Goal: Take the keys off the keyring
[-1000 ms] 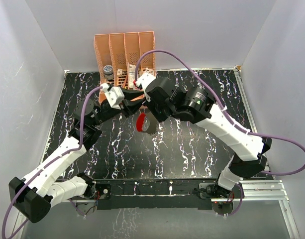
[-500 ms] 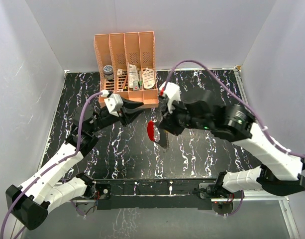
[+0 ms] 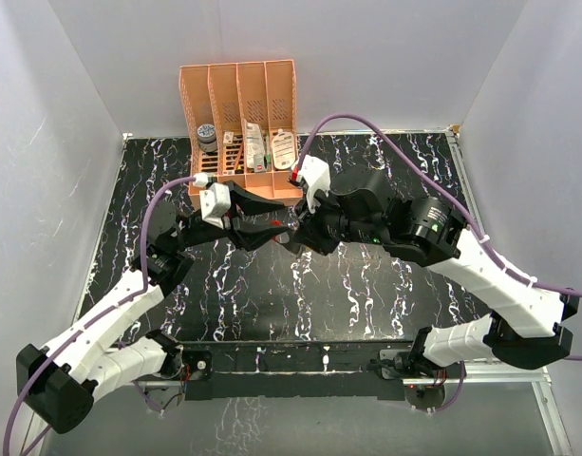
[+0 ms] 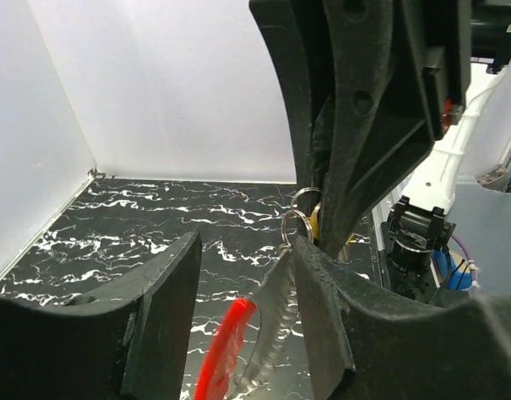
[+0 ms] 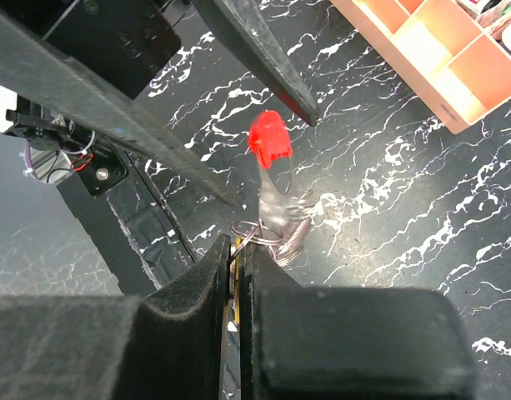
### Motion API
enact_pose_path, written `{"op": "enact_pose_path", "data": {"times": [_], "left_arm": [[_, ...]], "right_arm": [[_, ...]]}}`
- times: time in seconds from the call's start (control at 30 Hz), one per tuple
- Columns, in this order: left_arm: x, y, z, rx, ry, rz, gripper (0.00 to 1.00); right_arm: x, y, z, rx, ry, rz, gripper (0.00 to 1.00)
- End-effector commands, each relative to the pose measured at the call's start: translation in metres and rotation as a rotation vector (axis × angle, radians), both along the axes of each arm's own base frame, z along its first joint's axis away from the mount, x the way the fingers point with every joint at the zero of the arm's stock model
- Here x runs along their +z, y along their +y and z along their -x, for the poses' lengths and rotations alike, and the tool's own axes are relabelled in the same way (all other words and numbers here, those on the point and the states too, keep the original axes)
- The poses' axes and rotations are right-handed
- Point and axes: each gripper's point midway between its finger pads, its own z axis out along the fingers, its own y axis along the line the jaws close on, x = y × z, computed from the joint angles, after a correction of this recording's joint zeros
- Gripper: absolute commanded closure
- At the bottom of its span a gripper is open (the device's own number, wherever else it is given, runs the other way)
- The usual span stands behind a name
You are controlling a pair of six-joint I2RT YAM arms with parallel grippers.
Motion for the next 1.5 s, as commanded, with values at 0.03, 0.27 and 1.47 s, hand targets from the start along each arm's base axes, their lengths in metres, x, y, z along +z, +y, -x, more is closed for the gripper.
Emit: {"op": "enact_pose_path", "data": {"times": [0.03, 0.27, 1.47], "left_arm": [[0.035, 0.008, 0.02, -0.037, -0.095, 0.049, 0.49], [0.02, 0.006, 0.026, -0.084, -0.101, -0.027, 0.45], [-0.011, -0.032, 0.023, -0.267, 0.03, -0.025, 0.53]], "right_arm": [[0.034, -0.002, -0.003, -0.032, -0.067, -0.113, 1.0], [0.04, -0.005, -0.005, -0.048, -0.083, -0.136, 1.0], [0.055, -0.005, -0.005, -0.054, -0.113, -0.188, 1.0]]}}
